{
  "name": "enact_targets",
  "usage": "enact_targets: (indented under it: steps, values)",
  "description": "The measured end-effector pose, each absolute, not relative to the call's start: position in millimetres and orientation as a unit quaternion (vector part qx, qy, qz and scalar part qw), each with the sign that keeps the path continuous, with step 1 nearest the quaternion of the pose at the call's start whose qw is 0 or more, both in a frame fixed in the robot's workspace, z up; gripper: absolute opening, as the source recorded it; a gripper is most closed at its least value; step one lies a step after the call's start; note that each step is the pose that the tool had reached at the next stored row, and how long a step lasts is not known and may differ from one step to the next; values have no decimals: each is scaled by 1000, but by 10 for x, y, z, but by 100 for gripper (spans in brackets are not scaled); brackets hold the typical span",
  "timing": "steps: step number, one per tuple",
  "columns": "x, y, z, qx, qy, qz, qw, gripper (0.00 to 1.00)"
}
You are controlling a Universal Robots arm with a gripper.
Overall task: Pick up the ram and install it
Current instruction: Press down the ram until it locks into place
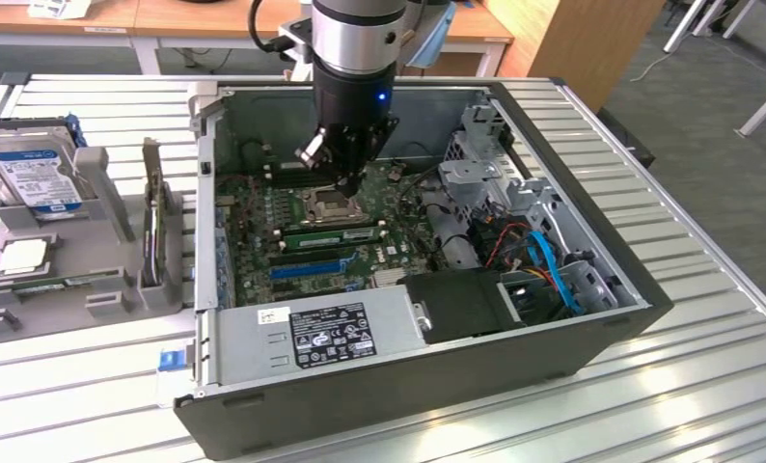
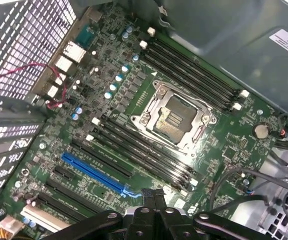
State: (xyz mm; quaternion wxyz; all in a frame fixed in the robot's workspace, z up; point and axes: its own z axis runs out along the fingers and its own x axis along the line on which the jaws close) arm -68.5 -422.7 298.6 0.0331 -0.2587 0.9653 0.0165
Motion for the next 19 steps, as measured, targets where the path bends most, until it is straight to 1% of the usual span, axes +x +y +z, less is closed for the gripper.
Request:
enact_targets:
  steps: [6,19]
  values:
    - [-688,-4224,2983,-247,968,16,33,10]
    - [-688,-4224,2965,-138,990,12,35,10]
